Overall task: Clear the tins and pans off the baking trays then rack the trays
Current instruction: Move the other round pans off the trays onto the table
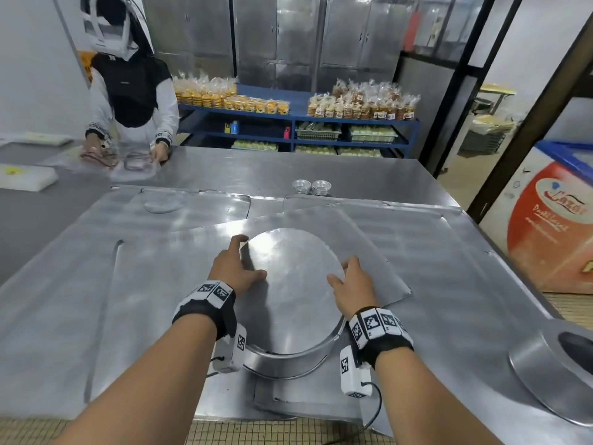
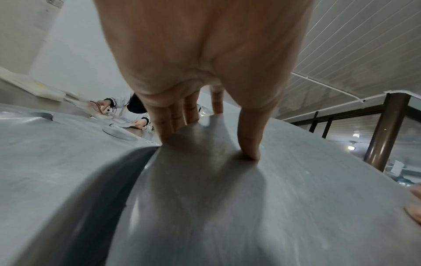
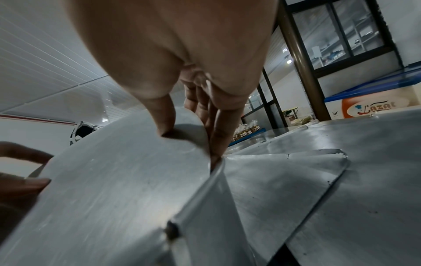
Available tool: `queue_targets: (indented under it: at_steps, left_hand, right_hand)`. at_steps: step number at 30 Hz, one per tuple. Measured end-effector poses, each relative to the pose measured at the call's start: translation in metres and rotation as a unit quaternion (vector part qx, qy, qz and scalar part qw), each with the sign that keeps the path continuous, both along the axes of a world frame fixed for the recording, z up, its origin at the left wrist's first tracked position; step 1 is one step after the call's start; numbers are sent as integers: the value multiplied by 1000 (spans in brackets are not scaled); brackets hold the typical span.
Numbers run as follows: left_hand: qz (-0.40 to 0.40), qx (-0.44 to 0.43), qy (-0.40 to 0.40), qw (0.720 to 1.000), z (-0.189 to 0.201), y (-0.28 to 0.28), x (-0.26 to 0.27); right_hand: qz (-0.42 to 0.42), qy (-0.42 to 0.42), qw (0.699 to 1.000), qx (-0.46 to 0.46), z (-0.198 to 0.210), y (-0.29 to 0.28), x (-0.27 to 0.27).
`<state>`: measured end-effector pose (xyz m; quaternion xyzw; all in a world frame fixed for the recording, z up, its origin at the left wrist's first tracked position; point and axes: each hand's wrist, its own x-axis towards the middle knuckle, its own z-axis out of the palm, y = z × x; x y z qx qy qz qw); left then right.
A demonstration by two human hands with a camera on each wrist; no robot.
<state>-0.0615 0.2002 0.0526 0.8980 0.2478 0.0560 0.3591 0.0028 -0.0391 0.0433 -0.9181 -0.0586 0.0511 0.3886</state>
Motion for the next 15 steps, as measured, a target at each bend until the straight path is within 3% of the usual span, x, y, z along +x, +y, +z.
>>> queue_targets:
  at_steps: [15]
  left_hand:
    - [-19,53,66,996,-1,-1,2]
  right_hand:
    - [-13,-7,999,-51,-6,-8,-3]
